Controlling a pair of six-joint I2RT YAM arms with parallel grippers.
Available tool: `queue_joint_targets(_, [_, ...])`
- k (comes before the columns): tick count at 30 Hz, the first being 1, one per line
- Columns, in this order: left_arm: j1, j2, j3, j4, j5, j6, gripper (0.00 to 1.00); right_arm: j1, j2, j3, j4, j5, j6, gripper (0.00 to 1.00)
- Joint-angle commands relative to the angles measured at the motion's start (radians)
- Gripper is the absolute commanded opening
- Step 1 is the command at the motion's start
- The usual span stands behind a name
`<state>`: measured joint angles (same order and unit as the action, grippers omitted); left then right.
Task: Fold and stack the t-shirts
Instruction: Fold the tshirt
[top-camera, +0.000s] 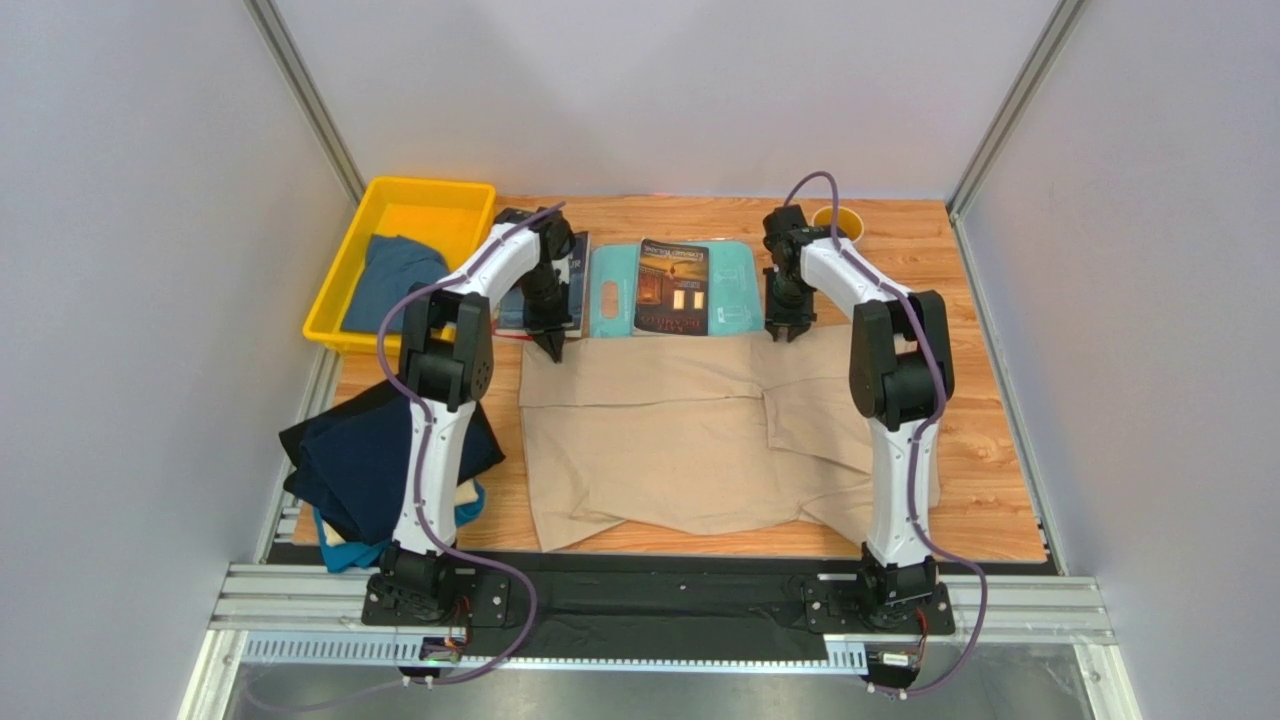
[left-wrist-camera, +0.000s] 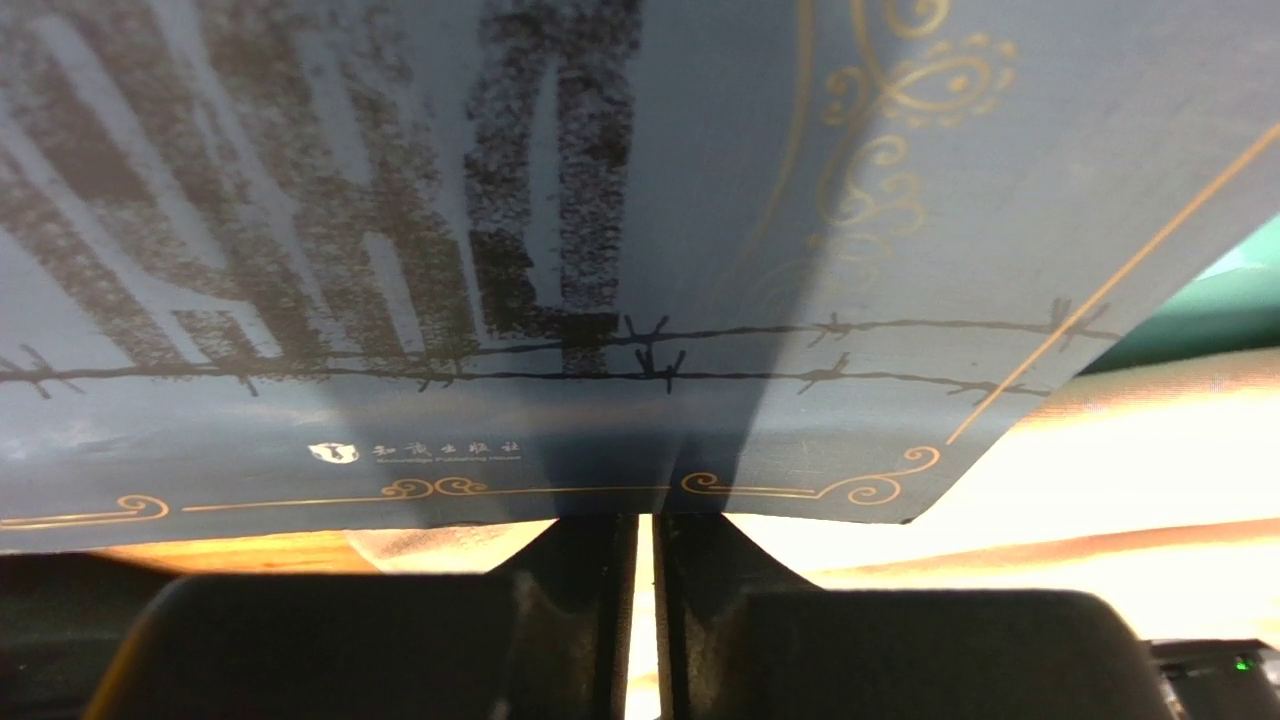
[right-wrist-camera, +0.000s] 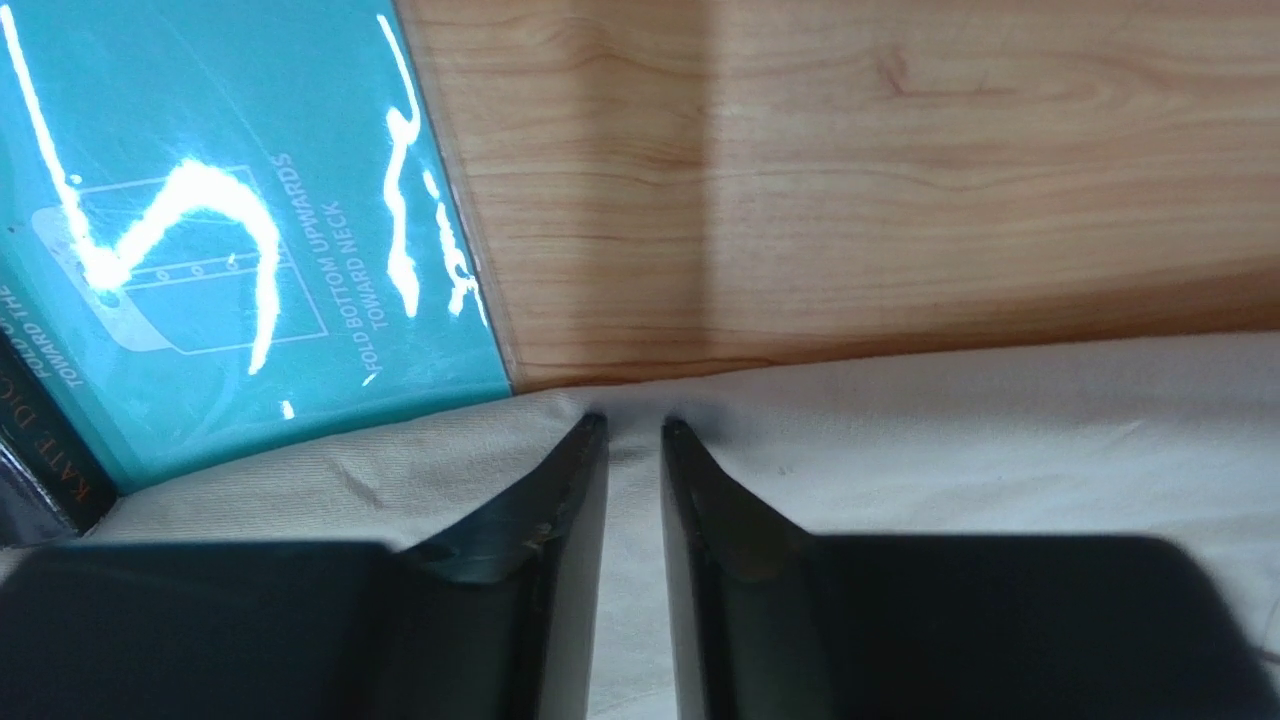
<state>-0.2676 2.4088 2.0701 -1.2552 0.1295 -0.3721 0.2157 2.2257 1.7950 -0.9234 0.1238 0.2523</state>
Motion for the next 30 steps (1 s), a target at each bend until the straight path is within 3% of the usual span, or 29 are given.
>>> queue_joint_targets(1, [0.002,-0.074,-0.027,0.103,0.068,-0.025,0.15,-0.015,-0.110,-0.048,0.029,-0.012,0.027,0.35])
queue_joint_targets(9, [-0.035,-0.215,-0.114,0.134,0.114,-0.050,0.22,-0.015,-0.277,-0.052,0.020,-0.015,0.045,0.40])
queue_joint_targets(14, [-0.077,-0.312,-0.214,0.132,0.131,-0.053,0.22,-0.016,-0.418,-0.155,-0.095,0.063,0.054,0.43])
queue_joint_targets(16, [-0.087,-0.368,-0.270,0.143,0.153,-0.053,0.23,-0.015,-0.486,-0.228,-0.120,0.098,0.064,0.51])
queue_joint_targets(17, [-0.093,-0.390,-0.333,0.149,0.157,-0.056,0.23,-0.016,-0.567,-0.323,-0.124,0.108,0.088,0.65])
queue_joint_targets(18, [-0.096,-0.433,-0.367,0.166,0.157,-0.053,0.23,-0.025,-0.612,-0.366,-0.124,0.114,0.102,0.67])
queue_joint_targets(23, [-0.099,-0.527,-0.520,0.177,0.130,-0.048,0.23,-0.081,-0.872,-0.565,-0.189,0.106,0.209,0.66])
queue_joint_targets(29, [-0.099,-0.651,-0.619,0.224,0.170,-0.083,0.24,-0.110,-0.989,-0.634,-0.337,0.184,0.289,0.66])
queue_joint_targets(30, [-0.099,-0.666,-0.631,0.243,0.164,-0.106,0.38,-0.113,-0.992,-0.654,-0.353,0.198,0.297,0.66])
